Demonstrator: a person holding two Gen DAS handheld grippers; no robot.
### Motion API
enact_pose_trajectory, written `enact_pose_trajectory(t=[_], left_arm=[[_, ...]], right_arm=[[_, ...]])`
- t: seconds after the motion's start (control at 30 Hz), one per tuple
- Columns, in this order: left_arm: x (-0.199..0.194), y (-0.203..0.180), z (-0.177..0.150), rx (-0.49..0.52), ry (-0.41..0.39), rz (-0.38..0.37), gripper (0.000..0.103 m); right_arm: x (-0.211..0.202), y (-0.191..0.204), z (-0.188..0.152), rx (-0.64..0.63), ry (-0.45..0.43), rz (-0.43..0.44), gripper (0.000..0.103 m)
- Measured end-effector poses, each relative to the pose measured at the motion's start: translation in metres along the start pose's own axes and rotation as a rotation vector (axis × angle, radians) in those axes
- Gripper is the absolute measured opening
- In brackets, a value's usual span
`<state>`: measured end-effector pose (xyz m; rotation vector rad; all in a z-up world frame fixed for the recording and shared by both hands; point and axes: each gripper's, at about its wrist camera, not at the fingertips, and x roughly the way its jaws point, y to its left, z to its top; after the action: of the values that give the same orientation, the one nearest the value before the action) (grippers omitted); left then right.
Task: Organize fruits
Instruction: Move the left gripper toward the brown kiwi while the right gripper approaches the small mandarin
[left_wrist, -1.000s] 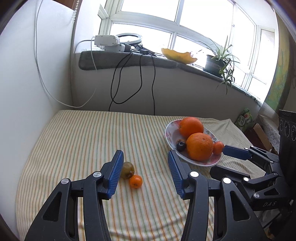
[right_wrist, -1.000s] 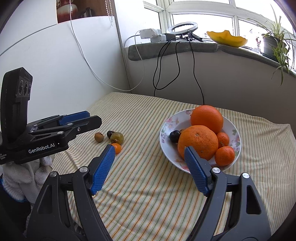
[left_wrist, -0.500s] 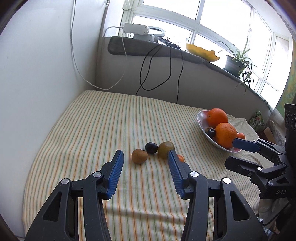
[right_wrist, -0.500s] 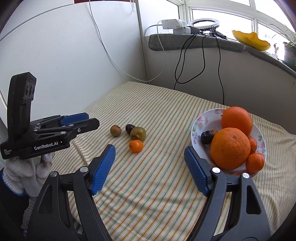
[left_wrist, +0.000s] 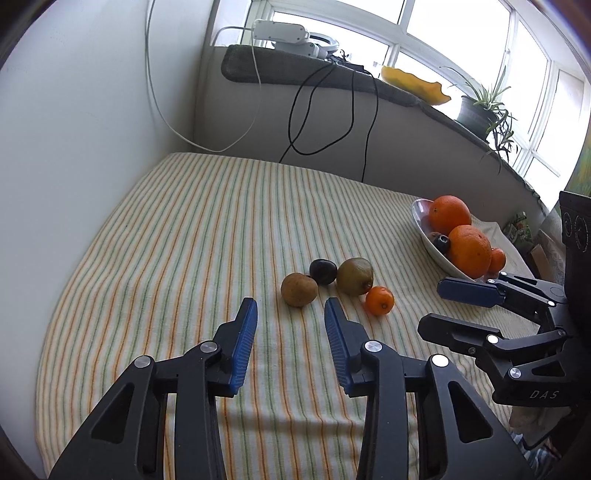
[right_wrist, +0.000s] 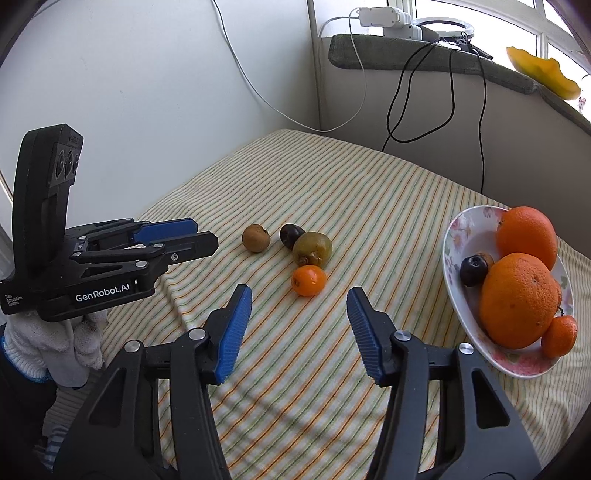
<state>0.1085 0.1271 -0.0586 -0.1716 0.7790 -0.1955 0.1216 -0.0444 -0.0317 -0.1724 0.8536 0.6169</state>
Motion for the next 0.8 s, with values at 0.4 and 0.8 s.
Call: enact_pose_trajectory(t=[0.4, 0.8], left_arm=[[0.026, -0.003, 0.009, 0.02, 0.045, -0.011, 0.033], [0.043, -0.003, 0.014, 0.027, 0.082, 0.005, 0.032]], right_arm=[[0.029, -0.009, 0.003, 0.035, 0.045, 0.009, 0.05], [0.043, -0.013, 0.006, 0.039, 0.073, 0.023, 0.039]])
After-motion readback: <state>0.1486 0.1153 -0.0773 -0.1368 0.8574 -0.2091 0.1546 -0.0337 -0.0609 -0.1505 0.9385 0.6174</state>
